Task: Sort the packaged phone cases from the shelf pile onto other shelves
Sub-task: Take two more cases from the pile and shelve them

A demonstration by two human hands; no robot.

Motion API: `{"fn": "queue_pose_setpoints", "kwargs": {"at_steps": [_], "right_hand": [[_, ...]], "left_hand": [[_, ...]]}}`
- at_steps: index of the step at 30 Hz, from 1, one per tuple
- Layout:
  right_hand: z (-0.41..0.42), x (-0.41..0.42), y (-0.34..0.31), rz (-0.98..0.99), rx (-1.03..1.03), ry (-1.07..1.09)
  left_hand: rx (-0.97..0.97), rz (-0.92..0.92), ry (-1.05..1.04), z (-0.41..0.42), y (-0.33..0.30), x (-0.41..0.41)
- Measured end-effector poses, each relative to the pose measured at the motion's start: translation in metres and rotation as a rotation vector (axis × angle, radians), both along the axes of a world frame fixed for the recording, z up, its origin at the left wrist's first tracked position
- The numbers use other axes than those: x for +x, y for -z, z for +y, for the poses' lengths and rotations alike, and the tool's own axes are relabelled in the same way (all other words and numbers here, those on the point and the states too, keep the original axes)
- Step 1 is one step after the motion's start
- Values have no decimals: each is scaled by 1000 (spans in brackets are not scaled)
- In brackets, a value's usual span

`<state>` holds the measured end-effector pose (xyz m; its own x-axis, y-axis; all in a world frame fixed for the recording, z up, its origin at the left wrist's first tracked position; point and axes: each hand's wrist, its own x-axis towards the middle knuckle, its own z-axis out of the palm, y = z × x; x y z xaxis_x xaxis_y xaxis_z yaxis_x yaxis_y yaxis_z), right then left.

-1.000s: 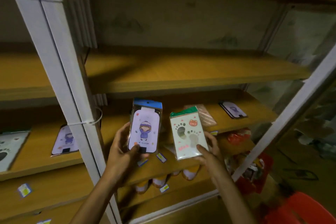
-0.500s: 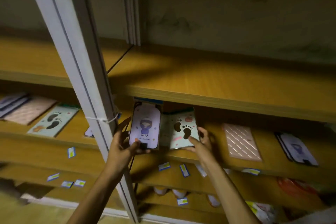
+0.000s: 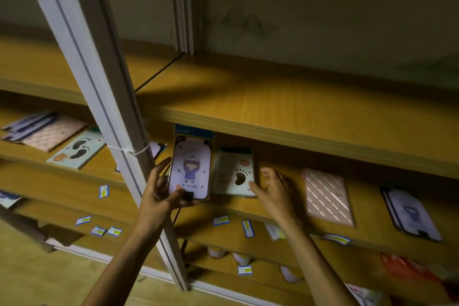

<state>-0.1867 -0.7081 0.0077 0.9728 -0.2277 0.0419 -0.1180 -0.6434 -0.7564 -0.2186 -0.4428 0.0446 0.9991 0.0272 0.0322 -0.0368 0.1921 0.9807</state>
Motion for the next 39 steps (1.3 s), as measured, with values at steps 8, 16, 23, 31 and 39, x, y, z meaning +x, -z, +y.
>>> {"fn": "queue_pose_setpoints", "kwargs": {"at_steps": [8,16,23,31,39], "right_hand": [[-45,-49,-13,-38,-153,8],[-114,-131,-12,-94,-135,168],[-201,-200,-7,-48,-165,280],[-316,-258,-13,-17,-143,298],[-391,-270,-4,65,-104,233]], "left_hand": [[-46,63,219,-28,6,0],[-51,80,371,-102,20,-14],[-36,118,487,-202,19,-46],[19,117,506,-338,26,-88],[98,117,432,-438,39,-91]]}}
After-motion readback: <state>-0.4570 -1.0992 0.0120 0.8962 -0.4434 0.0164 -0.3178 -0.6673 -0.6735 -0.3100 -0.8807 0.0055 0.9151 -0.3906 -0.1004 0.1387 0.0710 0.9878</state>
